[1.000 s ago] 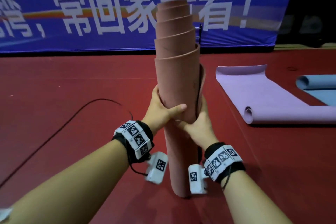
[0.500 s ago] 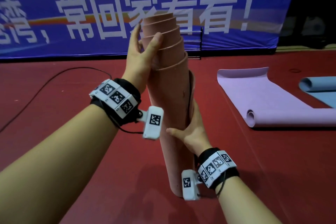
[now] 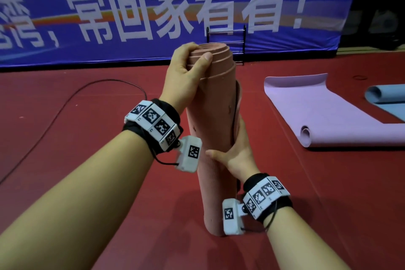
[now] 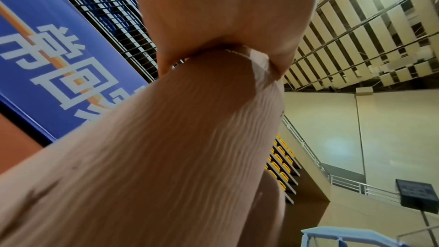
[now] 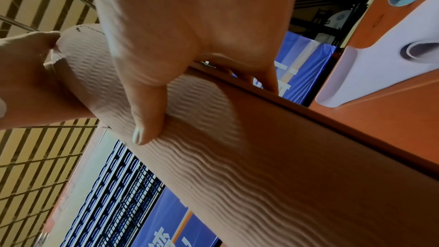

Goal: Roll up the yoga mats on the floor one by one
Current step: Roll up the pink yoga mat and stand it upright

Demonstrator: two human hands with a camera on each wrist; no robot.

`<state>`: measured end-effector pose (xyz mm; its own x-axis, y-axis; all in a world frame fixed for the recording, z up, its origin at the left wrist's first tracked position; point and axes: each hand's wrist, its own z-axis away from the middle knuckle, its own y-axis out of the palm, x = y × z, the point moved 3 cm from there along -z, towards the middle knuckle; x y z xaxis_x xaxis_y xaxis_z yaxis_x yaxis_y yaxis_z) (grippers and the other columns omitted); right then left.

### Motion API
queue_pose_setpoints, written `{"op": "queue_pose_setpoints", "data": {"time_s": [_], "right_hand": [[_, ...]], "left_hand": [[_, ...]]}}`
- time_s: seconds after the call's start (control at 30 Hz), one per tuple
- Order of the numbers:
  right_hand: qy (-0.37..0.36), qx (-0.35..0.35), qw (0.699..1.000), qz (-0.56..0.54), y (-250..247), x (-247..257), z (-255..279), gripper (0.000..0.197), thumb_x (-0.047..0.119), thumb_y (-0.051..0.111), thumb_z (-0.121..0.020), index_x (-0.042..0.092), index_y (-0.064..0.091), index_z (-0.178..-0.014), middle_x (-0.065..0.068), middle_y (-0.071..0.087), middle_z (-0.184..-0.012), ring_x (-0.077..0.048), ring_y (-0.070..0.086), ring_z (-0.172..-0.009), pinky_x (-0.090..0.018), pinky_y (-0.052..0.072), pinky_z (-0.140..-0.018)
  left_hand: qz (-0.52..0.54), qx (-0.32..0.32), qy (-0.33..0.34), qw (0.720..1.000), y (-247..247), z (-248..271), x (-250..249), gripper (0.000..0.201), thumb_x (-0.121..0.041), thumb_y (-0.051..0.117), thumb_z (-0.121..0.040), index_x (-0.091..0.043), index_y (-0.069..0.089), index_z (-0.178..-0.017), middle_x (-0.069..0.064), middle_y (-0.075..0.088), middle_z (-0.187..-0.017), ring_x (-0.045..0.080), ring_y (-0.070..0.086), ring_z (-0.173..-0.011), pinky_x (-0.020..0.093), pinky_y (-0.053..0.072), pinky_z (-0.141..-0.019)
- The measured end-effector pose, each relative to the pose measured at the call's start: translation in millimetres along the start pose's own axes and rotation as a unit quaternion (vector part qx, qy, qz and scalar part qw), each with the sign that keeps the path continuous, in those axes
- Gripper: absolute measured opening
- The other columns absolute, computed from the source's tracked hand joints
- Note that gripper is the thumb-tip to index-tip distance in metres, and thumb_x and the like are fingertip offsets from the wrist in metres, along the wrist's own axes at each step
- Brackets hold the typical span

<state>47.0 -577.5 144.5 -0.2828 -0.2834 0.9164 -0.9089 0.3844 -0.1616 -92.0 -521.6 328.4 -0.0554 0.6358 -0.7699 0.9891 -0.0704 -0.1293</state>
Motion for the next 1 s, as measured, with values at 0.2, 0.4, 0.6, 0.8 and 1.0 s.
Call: {"op": "queue_pose_setpoints", "data": {"time_s": [0.2,0.4,0.6,0.8,1.0], "right_hand": [[-0.034,-0.005,0.999,0.012,-13.0,11.5,-13.4,0.134,0.048,0.094,-0.042,0.031,0.021,-0.154,0.002,0.042,-0.150,-0.012,0.040,-0.140,-0.043,0.035,-0.116],[-0.030,0.015,0.999,-0.002,-12.2,3.2,-11.4,0.137,0.054,0.093,-0.042,0.023,0.022,-0.155,0.000,0.042,-0.150,-0.010,0.040,-0.140,-0.041,0.035,-0.117],[-0.051,-0.003,0.998,-0.038,-15.4,20.1,-10.0,0.127,0.028,0.097,-0.048,0.017,0.027,-0.153,0.006,0.048,-0.144,0.000,0.044,-0.133,-0.027,0.034,-0.115],[-0.045,0.020,0.998,-0.035,-16.6,19.1,-18.4,0.122,0.033,0.096,-0.049,0.025,0.029,-0.151,0.005,0.054,-0.141,-0.008,0.052,-0.129,-0.035,0.045,-0.109],[-0.020,0.004,0.999,-0.036,-13.5,8.6,-14.3,0.122,0.047,0.093,-0.047,0.022,0.033,-0.151,0.008,0.055,-0.140,-0.004,0.051,-0.129,-0.030,0.041,-0.111]], "left_hand": [[0.022,-0.004,0.044,0.999,-0.1,-8.5,-26.3,0.035,-0.048,0.055,-0.094,-0.018,0.065,-0.109,0.006,0.066,-0.115,0.013,0.063,-0.104,0.029,0.049,-0.095],[-0.120,0.031,0.053,0.991,0.4,9.2,10.8,0.042,-0.059,0.051,-0.084,-0.022,0.067,-0.092,-0.003,0.060,-0.124,0.008,0.057,-0.116,0.023,0.041,-0.102],[-0.082,0.008,0.036,0.996,6.7,3.2,-3.6,0.022,-0.044,0.056,-0.090,-0.027,0.068,-0.083,-0.002,0.062,-0.124,0.008,0.058,-0.116,0.030,0.043,-0.105],[-0.108,0.021,0.058,0.992,-2.7,-0.1,8.0,0.048,-0.058,0.053,-0.086,-0.015,0.073,-0.096,0.000,0.063,-0.124,0.008,0.057,-0.118,0.026,0.042,-0.103],[-0.109,0.034,0.005,0.993,0.8,1.4,15.3,0.039,-0.051,0.059,-0.085,-0.016,0.075,-0.090,-0.005,0.063,-0.116,0.008,0.058,-0.119,0.029,0.041,-0.107]]}}
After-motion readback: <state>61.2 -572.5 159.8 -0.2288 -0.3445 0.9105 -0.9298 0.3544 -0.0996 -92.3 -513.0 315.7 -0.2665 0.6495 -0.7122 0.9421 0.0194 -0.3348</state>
